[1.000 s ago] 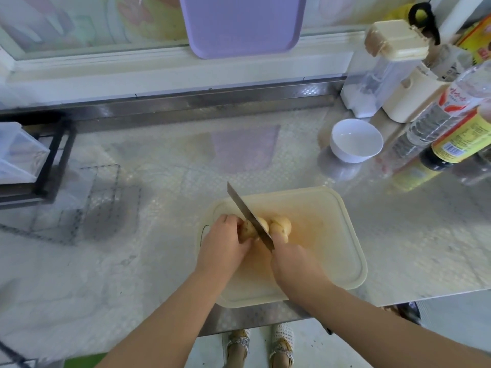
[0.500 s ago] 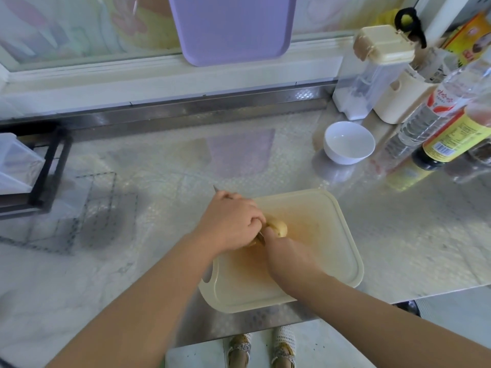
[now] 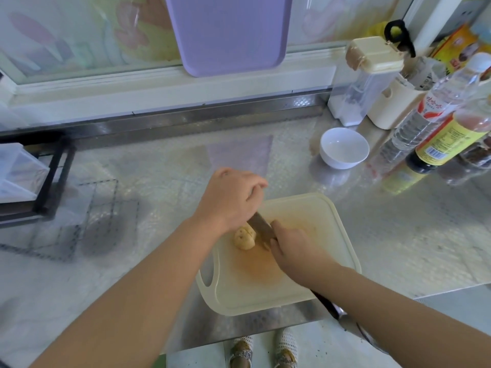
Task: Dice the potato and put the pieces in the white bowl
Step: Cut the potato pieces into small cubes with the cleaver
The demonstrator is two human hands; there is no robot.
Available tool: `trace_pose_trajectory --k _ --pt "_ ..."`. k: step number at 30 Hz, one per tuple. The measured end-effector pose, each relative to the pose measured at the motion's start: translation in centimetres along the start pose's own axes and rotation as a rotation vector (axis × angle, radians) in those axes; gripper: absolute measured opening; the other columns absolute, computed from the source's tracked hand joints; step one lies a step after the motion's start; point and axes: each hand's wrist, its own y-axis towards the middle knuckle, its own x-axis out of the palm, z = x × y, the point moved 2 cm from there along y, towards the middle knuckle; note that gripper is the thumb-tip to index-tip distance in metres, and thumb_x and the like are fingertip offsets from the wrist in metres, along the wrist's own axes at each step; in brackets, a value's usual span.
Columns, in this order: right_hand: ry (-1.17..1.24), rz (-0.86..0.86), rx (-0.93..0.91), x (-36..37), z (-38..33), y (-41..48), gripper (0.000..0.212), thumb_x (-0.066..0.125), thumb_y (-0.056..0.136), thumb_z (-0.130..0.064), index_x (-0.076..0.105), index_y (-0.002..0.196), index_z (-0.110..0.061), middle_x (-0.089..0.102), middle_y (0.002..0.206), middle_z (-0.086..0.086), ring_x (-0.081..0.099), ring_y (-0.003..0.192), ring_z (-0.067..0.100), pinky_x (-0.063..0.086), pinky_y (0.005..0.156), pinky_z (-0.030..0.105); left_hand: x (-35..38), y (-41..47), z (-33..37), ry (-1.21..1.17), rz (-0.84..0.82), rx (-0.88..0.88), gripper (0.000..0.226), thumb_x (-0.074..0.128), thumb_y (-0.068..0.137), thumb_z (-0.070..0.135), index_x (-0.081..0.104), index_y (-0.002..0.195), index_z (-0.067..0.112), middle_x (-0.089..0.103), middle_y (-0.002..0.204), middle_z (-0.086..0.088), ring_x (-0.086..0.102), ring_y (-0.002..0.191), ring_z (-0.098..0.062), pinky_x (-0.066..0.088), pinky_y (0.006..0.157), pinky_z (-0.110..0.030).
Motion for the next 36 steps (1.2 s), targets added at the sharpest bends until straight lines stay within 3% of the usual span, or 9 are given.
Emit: trace_pose_trajectory --k 3,5,8,11,13,20,27,33,36 --pt "0.049 0.065 0.002 -1.8 0.5 -0.2 0.009 0.039 0.104 -0.024 0.043 0.101 -0.017 0.061 0.08 0.007 0.061 0.069 0.03 0.052 0.065 0.043 -0.6 -1.1 -0.3 -0.162 0.34 -0.008 0.031 0.044 0.09 0.02 0.067 0.11 0.019 0.069 0.1 0.006 0.064 0.094 -0.017 0.049 0.089 -0.041" --pt "0.1 0.114 0.054 -2.6 1.6 -0.3 0.012 0.039 0.104 -0.024 0.042 0.094 -0.019 0.059 0.073 0.004 0.058 0.058 0.022 0.053 0.058 0.04 0.3 -2.2 -0.3 -0.156 0.426 -0.045 0.024 0.049 0.09 0.015 0.065 0.108 0.018 0.066 0.099 0.005 0.062 0.091 -0.016 0.051 0.082 -0.038" --pt "0.126 0.17 0.154 -3.5 3.5 -0.4 0.012 0.039 0.103 -0.023 0.044 0.092 -0.02 0.06 0.075 0.004 0.061 0.058 0.02 0.058 0.061 0.045 3.2 -3.0 0.3 -0.155 0.184 -0.115 0.019 0.056 0.092 0.022 0.062 0.11 0.026 0.062 0.105 0.009 0.061 0.093 -0.014 0.052 0.081 -0.037" --pt "0.122 0.191 0.223 -3.8 5.1 -0.5 0.012 0.039 0.104 -0.025 0.046 0.095 -0.02 0.061 0.076 0.003 0.064 0.061 0.022 0.059 0.065 0.048 6.6 -3.1 1.3 0.006 -0.299 -0.136 0.052 0.059 0.087 0.052 0.044 0.134 0.038 0.049 0.131 0.011 0.057 0.11 -0.02 0.045 0.097 -0.037" --pt "0.127 0.192 0.239 -3.8 5.9 -0.7 0.014 0.039 0.104 -0.025 0.044 0.093 -0.019 0.061 0.075 0.004 0.064 0.06 0.024 0.059 0.064 0.049 8.1 -3.1 1.9 0.172 -0.411 -0.096 0.065 0.058 0.083 0.061 0.039 0.139 0.035 0.045 0.134 0.005 0.054 0.115 -0.024 0.038 0.104 -0.038" --pt "0.119 0.173 0.261 -3.6 7.1 -1.1 0.01 0.039 0.104 -0.022 0.046 0.102 -0.015 0.063 0.076 0.006 0.066 0.061 0.025 0.059 0.064 0.049 9.4 -2.5 1.9 0.238 -0.337 -0.063 0.044 0.061 0.087 0.042 0.051 0.127 0.026 0.046 0.121 -0.001 0.054 0.107 -0.027 0.041 0.093 -0.034" --pt "0.128 0.128 0.237 -3.7 6.8 -0.6 0.011 0.037 0.106 -0.024 0.044 0.105 -0.016 0.063 0.078 0.005 0.066 0.061 0.022 0.059 0.06 0.042 8.1 -3.8 -0.8 0.271 -0.299 -0.131 0.045 0.059 0.088 0.039 0.052 0.131 0.029 0.046 0.125 0.003 0.054 0.106 -0.022 0.042 0.095 -0.032" --pt "0.124 0.119 0.215 -3.2 6.3 0.0 0.012 0.037 0.105 -0.024 0.043 0.098 -0.015 0.062 0.077 0.007 0.067 0.061 0.026 0.058 0.063 0.046 8.0 -4.1 -1.2 0.214 -0.261 -0.19 0.039 0.063 0.081 0.035 0.058 0.119 0.025 0.044 0.113 0.005 0.054 0.095 -0.021 0.051 0.075 -0.034" --pt "0.12 0.11 0.229 -2.8 6.5 0.1 0.013 0.036 0.104 -0.023 0.043 0.097 -0.015 0.062 0.077 0.008 0.067 0.063 0.028 0.057 0.064 0.047 8.3 -3.6 -0.2 0.212 -0.22 -0.162 0.037 0.062 0.084 0.043 0.058 0.115 0.023 0.048 0.111 0.005 0.055 0.09 -0.021 0.042 0.073 -0.026"
